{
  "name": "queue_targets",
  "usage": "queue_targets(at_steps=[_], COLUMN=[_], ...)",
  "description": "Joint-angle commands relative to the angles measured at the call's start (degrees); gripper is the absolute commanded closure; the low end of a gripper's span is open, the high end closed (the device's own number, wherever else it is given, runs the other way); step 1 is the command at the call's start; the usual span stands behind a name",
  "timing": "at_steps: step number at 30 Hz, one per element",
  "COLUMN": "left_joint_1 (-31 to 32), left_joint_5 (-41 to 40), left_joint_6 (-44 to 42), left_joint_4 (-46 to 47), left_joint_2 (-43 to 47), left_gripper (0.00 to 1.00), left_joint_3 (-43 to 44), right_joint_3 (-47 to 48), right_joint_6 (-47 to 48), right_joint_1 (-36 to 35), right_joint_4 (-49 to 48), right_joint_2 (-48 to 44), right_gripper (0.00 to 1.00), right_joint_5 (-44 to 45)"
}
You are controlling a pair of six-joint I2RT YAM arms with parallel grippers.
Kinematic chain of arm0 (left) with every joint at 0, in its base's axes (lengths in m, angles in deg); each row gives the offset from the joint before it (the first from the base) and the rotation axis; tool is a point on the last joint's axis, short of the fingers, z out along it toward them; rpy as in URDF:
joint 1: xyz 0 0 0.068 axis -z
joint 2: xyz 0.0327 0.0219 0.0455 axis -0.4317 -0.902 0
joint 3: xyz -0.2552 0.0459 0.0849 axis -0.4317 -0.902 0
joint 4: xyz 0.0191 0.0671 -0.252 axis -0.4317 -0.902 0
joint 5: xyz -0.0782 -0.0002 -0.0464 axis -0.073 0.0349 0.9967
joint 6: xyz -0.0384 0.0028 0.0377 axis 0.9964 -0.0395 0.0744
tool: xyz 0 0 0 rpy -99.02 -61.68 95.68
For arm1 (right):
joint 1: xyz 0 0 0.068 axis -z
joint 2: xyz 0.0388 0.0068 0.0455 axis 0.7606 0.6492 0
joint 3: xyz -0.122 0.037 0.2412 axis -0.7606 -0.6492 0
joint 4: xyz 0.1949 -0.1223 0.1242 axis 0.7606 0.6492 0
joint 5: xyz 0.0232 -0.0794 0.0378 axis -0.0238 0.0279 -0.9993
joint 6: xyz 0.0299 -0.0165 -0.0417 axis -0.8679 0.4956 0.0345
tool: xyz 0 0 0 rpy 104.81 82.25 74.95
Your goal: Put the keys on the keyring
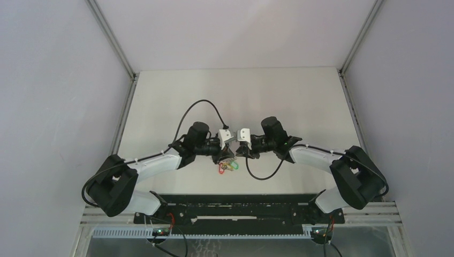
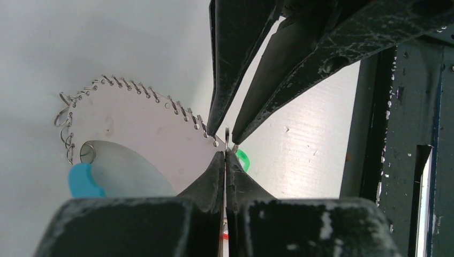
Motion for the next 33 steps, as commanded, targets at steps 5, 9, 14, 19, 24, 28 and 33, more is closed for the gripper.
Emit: queue_targets(at_steps=[5,9,14,19,24,28,33], left_joint_1=[0.41,0.43,0.42,0.41,0.43,0.46,-0.16], left_joint_5=[0.49,0.73,1.07,1.34,1.44,1.75,-0.11], left_joint_6=[-1.18,-0.63,-0.17,-0.18,-0.14,-0.12,-0.33], left_joint_4=[1.68,3.14,4.5,5.18,5.39,5.44,7.2], left_joint_2=[1.47,1.9,1.9,2.77,3.13,3.0,5.0], left_gripper=[1.0,1.0,1.0,1.0,1.0,0.99,0.66], left_joint_3=[3.68,2.99,2.25,1.68,1.42,1.24,-0.91], right_joint_3=[2.4,2.4,2.4,2.44,2.45,2.4,-0.11], right_joint_6=[1.38,1.24,0.26,-0.25,-0.43,-0.59,-3.38], right_joint_1=[-0.59,-0.61,0.12,0.43,0.43,0.57,2.86], right_joint_4=[-0.01,-0.53,-1.35,-2.08,-2.17,-2.55,-8.38], right_joint_2=[0.62,0.95,1.45,1.76,1.97,1.65,-0.32], right_gripper=[0.85,0.85,0.84,0.85,0.89,1.0,1.0], right_joint_5=[0.16,-0.17,-2.08,-2.97,-3.08,-4.02,-6.84])
